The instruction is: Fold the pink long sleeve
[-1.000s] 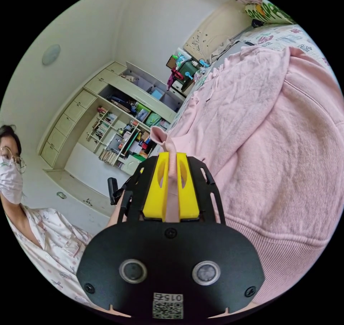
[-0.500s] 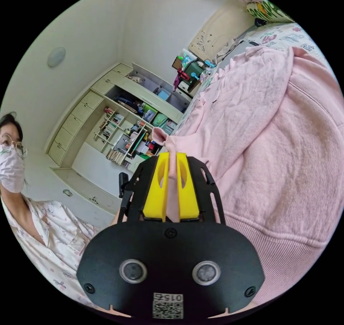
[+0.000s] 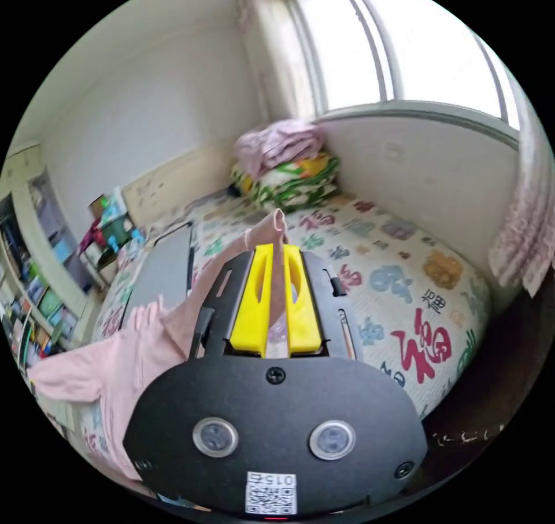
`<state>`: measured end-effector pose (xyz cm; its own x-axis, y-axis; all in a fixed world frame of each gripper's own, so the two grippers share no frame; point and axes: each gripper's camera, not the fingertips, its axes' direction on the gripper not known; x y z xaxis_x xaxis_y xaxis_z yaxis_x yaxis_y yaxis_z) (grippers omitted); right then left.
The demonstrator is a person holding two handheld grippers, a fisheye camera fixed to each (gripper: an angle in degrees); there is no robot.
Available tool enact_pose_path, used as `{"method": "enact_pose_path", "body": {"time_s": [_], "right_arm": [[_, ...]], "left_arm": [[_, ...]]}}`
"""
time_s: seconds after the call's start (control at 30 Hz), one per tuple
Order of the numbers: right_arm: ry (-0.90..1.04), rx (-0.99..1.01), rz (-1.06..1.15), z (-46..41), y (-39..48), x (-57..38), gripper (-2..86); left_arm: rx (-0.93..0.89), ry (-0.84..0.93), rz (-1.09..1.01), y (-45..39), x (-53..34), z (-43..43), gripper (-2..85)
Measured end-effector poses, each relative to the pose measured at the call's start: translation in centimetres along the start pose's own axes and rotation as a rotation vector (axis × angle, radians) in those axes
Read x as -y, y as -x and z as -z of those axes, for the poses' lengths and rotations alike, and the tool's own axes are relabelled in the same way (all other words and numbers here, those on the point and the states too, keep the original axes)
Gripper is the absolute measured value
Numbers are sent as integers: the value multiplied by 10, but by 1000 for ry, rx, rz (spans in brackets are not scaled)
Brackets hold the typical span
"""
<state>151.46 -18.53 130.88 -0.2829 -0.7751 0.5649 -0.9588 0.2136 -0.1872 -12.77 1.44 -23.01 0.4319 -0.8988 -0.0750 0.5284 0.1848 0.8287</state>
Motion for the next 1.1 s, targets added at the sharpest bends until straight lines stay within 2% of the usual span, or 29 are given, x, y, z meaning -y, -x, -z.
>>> {"method": "enact_pose_path", "body": {"time_s": [0.07,0.13,0.17,0.23,0.33,0.37,0.43,0.6,0.9,1.1], "right_arm": [[-5,167,17,11,0,-41,78],[231,417,175,-11,22,-131,80],[297,461,198,-17,27,-159,80],[532,592,219,-38,37,-275,91],[782,658,234,-50,50,-388,110],[813,647,246,-49,53,-405,116],[887,583,311,-34,65,-453,134],[940,519,398,-15,83,-513,139],[940,428,378,-28,73,-574,66],[881,356,399,-38,52,-609,44]], "left_arm": [[-17,31,-14,-3,-15,7,105],[-167,110,-75,-12,-56,10,107],[-251,171,-106,-19,-93,10,105],[-339,307,-119,-26,-153,1,106],[-490,575,-94,-34,-247,-17,125],[-542,645,-66,-34,-276,-18,132],[-599,692,-19,-33,-306,-12,133],[-687,765,39,-45,-347,-18,133],[-608,809,-110,-87,-332,-34,85],[-530,760,-175,-104,-310,-29,25]]}}
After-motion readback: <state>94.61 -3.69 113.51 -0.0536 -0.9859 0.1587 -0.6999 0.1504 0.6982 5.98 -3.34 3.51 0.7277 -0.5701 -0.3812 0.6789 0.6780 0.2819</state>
